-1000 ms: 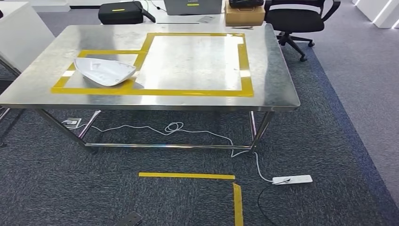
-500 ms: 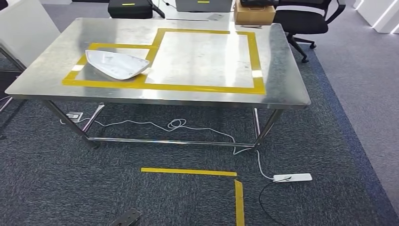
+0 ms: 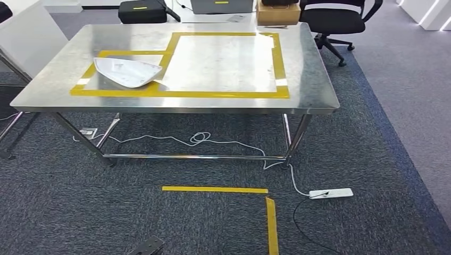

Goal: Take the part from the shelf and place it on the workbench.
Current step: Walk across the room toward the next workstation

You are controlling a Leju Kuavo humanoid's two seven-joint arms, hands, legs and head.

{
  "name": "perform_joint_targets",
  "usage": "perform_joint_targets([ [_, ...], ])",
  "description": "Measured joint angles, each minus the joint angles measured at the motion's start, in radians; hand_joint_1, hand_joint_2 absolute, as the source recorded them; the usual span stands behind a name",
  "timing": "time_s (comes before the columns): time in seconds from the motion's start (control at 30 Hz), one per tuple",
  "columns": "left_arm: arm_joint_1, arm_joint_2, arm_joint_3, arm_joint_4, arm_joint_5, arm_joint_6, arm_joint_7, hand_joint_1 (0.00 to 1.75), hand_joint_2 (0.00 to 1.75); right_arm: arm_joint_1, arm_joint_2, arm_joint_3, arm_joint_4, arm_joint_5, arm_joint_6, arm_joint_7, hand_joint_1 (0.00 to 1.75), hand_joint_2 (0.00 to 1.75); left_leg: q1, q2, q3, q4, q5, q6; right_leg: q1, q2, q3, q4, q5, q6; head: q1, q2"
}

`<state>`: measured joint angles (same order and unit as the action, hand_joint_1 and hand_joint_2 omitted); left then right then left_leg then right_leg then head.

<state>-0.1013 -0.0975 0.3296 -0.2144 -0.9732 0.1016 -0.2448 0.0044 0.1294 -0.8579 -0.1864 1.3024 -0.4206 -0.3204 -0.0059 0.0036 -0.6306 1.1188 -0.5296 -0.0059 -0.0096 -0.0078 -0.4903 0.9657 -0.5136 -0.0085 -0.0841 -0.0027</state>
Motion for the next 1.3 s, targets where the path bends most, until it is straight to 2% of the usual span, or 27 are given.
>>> perform_joint_targets([
  [0.07,-0.002,0.000,0.000,0.000,-0.001,0.001,0.003,0.00,0.00,0.001,-0.001,0.000,0.000,0.002,0.003,0.002,0.00,0.00,0.005,0.000,-0.041,0.133,-0.072,-0.008,0.001,0.000,-0.013,0.003,0.010,-0.001,-0.001,0.000],
  [0.1,-0.003,-0.001,0.000,0.000,-0.001,0.001,0.004,0.00,0.00,0.001,-0.001,0.000,0.000,0.004,0.004,0.003,0.00,0.00,0.007,0.000,-0.045,0.166,-0.083,-0.010,0.001,0.000,-0.020,0.006,0.014,0.000,-0.001,0.000],
  [0.13,-0.003,-0.001,0.000,0.000,-0.002,0.000,0.005,0.00,0.00,0.001,-0.001,0.000,0.000,0.004,0.005,0.003,0.00,0.00,0.008,0.000,-0.031,0.159,-0.074,-0.010,0.001,0.000,-0.027,0.009,0.017,0.001,-0.001,0.000],
  [0.17,-0.004,-0.002,0.000,0.000,-0.004,0.000,0.006,0.00,0.00,0.001,-0.002,0.000,0.000,0.005,0.005,0.002,0.00,0.00,0.008,0.000,0.002,0.111,-0.048,-0.008,0.001,0.001,-0.031,0.012,0.018,0.002,-0.002,0.000],
  [0.2,-0.005,-0.002,-0.001,0.000,-0.006,0.000,0.006,0.00,0.00,0.001,-0.002,0.000,0.000,0.005,0.006,0.000,0.00,0.00,0.008,0.000,0.045,0.037,-0.016,-0.003,0.001,0.001,-0.034,0.015,0.019,0.004,-0.002,0.000],
  [0.27,-0.010,-0.002,-0.001,0.000,-0.010,0.001,0.008,0.00,0.00,0.000,-0.002,0.000,0.000,0.004,0.009,-0.002,0.00,0.00,0.004,-0.001,0.113,-0.090,0.021,0.009,0.004,0.001,-0.039,0.020,0.022,0.010,-0.001,0.000],
  [0.3,-0.013,-0.003,-0.001,0.000,-0.011,0.001,0.009,0.00,0.00,-0.001,-0.002,0.000,0.000,0.005,0.011,-0.003,0.00,0.00,0.002,-0.001,0.126,-0.120,0.025,0.014,0.005,0.001,-0.043,0.022,0.025,0.016,-0.001,0.000],
  [0.4,-0.016,-0.005,-0.002,0.000,-0.012,0.003,0.012,0.00,0.00,-0.002,-0.003,0.000,0.000,0.005,0.016,-0.002,0.00,0.00,0.001,0.000,0.119,-0.134,0.032,0.029,0.004,0.001,-0.056,0.025,0.029,0.034,0.000,0.000],
  [0.47,-0.019,-0.007,-0.002,0.000,-0.012,0.002,0.013,0.00,0.00,-0.002,-0.006,0.000,0.000,0.006,0.016,-0.002,0.00,0.00,0.004,0.002,0.111,-0.142,0.046,0.043,0.002,0.003,-0.082,0.074,-0.011,0.045,0.003,0.000],
  [0.53,-0.022,-0.009,-0.002,0.000,-0.013,0.001,0.014,0.00,0.00,-0.003,-0.008,0.000,0.000,0.007,0.015,-0.002,0.00,0.00,0.004,0.004,0.098,-0.143,0.057,0.052,-0.001,0.006,-0.134,0.199,-0.088,0.052,0.006,0.000],
  [0.57,-0.022,-0.010,-0.002,0.000,-0.013,0.000,0.014,0.00,0.00,-0.003,-0.009,0.000,0.000,0.007,0.015,-0.002,0.00,0.00,0.002,0.004,0.090,-0.142,0.062,0.053,-0.002,0.006,-0.158,0.263,-0.117,0.055,0.007,0.000],
  [0.6,-0.021,-0.010,-0.002,0.000,-0.013,0.000,0.013,0.00,0.00,-0.003,-0.009,0.000,0.000,0.007,0.015,-0.002,0.00,0.00,0.002,0.005,0.083,-0.141,0.066,0.052,-0.002,0.006,-0.170,0.303,-0.129,0.057,0.007,0.000],
  [0.63,-0.020,-0.010,-0.002,0.000,-0.012,0.000,0.012,0.00,0.00,-0.002,-0.009,0.000,0.000,0.008,0.014,-0.003,0.00,0.00,0.001,0.005,0.078,-0.140,0.070,0.051,-0.002,0.006,-0.163,0.303,-0.122,0.058,0.007,0.000],
  [0.67,-0.020,-0.010,-0.002,0.000,-0.011,0.001,0.009,0.00,0.00,-0.002,-0.010,0.000,0.000,0.010,0.012,-0.004,0.00,0.00,0.002,0.005,0.073,-0.137,0.072,0.050,-0.002,0.006,-0.136,0.263,-0.098,0.058,0.007,0.000],
  [0.73,-0.017,-0.009,-0.002,0.000,-0.004,0.004,-0.003,0.00,0.00,-0.004,-0.010,0.000,0.000,0.020,0.006,-0.008,0.00,0.00,0.000,0.005,0.068,-0.131,0.075,0.046,-0.002,0.006,-0.050,0.116,-0.041,0.054,0.007,0.000],
  [0.77,-0.016,-0.008,-0.001,0.000,0.000,0.005,-0.009,0.00,0.00,-0.006,-0.009,0.000,0.000,0.025,0.003,-0.009,0.00,0.00,-0.002,0.004,0.065,-0.127,0.076,0.042,-0.002,0.006,-0.018,0.057,-0.025,0.050,0.006,0.000],
  [0.8,-0.015,-0.007,-0.001,0.000,0.002,0.006,-0.014,0.00,0.00,-0.008,-0.009,0.000,0.000,0.029,0.000,-0.010,0.00,0.00,-0.004,0.004,0.061,-0.123,0.078,0.037,-0.001,0.007,-0.001,0.023,-0.019,0.046,0.006,0.000],
  [0.9,-0.008,-0.002,0.000,0.000,0.006,0.008,-0.021,0.00,0.00,-0.007,-0.007,0.001,0.000,0.036,-0.002,-0.011,0.00,0.00,-0.004,0.003,0.054,-0.118,0.084,0.019,-0.001,0.005,-0.003,0.012,-0.012,0.028,0.006,0.000],
  [0.93,-0.005,0.000,0.000,0.000,0.007,0.009,-0.023,0.00,0.00,-0.007,-0.006,0.001,0.000,0.038,-0.002,-0.011,0.00,0.00,-0.003,0.002,0.050,-0.108,0.073,0.013,-0.002,0.004,-0.005,0.011,-0.007,0.020,0.006,0.000],
  [1.0,-0.002,0.004,0.001,0.000,0.010,0.009,-0.027,0.00,0.00,-0.009,-0.002,0.001,0.000,0.045,-0.003,-0.011,0.00,0.00,0.001,0.001,0.021,-0.031,0.010,0.002,-0.005,0.001,-0.010,0.008,0.004,0.005,0.003,0.000],
  [1.07,0.003,0.006,0.002,0.000,0.015,0.010,-0.034,0.00,0.00,-0.010,-0.001,0.002,0.000,0.054,-0.003,-0.006,0.00,0.00,0.005,0.000,-0.025,0.103,-0.068,-0.007,-0.004,0.000,-0.022,0.010,0.013,0.000,0.001,0.000],
  [1.1,0.007,0.008,0.004,0.000,0.018,0.010,-0.038,0.00,0.00,-0.010,-0.001,0.003,0.000,0.058,-0.003,-0.002,0.00,0.00,0.007,0.000,-0.037,0.151,-0.088,-0.009,-0.003,0.000,-0.029,0.012,0.016,0.000,0.001,0.000],
  [1.13,0.012,0.010,0.005,0.000,0.021,0.012,-0.043,0.00,0.00,-0.010,0.000,0.003,0.000,0.062,-0.004,0.002,0.00,0.00,0.008,0.000,-0.034,0.165,-0.089,-0.010,-0.003,0.000,-0.034,0.014,0.018,0.001,0.001,0.000],
  [1.17,0.016,0.011,0.008,0.000,0.025,0.013,-0.047,0.00,0.00,-0.010,0.002,0.004,0.000,0.065,-0.004,0.006,0.00,0.00,0.009,0.000,-0.012,0.139,-0.071,-0.009,-0.003,0.001,-0.038,0.016,0.020,0.003,0.001,0.000],
  [1.23,0.020,0.016,0.013,0.000,0.029,0.017,-0.054,0.00,0.00,-0.010,0.006,0.005,0.000,0.070,-0.004,0.013,0.00,0.00,0.008,0.000,0.068,0.001,-0.012,-0.001,-0.002,0.001,-0.042,0.019,0.024,0.007,0.001,0.000],
  [1.27,0.020,0.018,0.016,0.000,0.030,0.018,-0.057,0.00,0.00,-0.011,0.008,0.006,0.000,0.072,-0.004,0.016,0.00,0.00,0.007,0.000,0.103,-0.066,0.009,0.003,-0.001,0.001,-0.045,0.022,0.025,0.010,0.002,0.000],
  [1.3,0.021,0.020,0.019,0.000,0.031,0.019,-0.059,0.00,0.00,-0.012,0.009,0.008,0.000,0.073,-0.004,0.018,0.00,0.00,0.005,-0.001,0.124,-0.111,0.021,0.008,0.001,0.001,-0.049,0.024,0.028,0.015,0.002,0.000],
])
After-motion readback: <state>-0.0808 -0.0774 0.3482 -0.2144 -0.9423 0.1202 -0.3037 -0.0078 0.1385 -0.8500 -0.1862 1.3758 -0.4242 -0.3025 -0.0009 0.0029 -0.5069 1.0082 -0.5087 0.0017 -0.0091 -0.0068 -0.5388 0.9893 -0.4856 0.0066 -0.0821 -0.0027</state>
